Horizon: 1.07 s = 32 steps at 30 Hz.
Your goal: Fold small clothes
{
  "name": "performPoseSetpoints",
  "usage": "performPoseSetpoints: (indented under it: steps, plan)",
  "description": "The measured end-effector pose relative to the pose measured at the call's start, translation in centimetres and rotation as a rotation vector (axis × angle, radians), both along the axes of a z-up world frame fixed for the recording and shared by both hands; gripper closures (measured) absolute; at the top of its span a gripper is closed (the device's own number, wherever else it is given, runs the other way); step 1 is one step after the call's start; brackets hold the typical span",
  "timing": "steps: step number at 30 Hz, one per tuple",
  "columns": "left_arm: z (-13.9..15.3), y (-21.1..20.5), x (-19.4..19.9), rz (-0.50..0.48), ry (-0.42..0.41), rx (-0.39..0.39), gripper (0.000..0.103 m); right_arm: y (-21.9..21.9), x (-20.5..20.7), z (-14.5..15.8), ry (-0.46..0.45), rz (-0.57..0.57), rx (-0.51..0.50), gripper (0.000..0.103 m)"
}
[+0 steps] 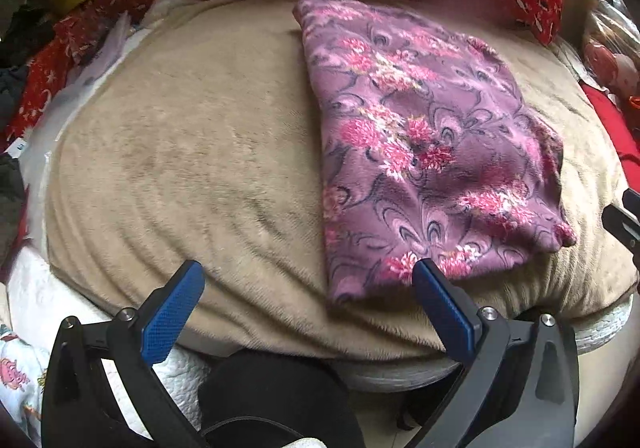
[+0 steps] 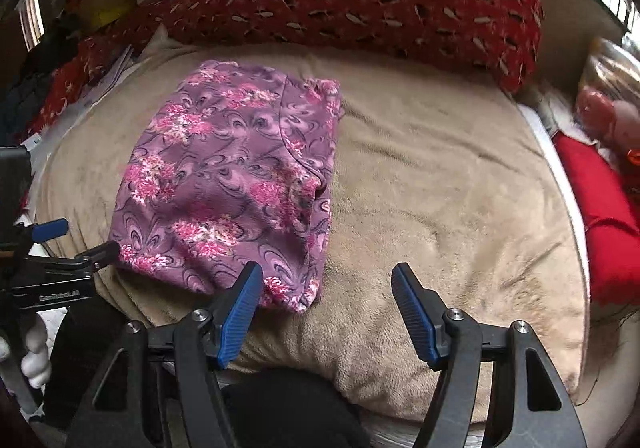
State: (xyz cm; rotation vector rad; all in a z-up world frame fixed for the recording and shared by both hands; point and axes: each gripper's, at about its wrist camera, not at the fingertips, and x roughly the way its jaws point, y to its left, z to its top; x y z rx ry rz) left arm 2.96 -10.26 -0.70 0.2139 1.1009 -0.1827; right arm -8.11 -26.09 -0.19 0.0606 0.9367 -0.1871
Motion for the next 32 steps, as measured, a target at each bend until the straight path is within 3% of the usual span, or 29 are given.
performPoseSetpoints:
  steps: [10,24,32]
  plan:
    - [1.4,-0.3,-2.0,-0.040,-0.037,0.004,0.000,1.5,-1.7,1.9,-0.071,0.009,-0.024,0.033]
    - [2.5,-1.0,-4.7,-0.084,-0.009,-0.013,0.000,1.5,-4.5,2.8,-0.107,-0.012,0.027,0.032]
    - [4.1,-2.0,-6.8,-0.119,-0.045,-0.028,0.000,1.1,-6.2,3.2,-0.131,-0.032,0.036,0.032]
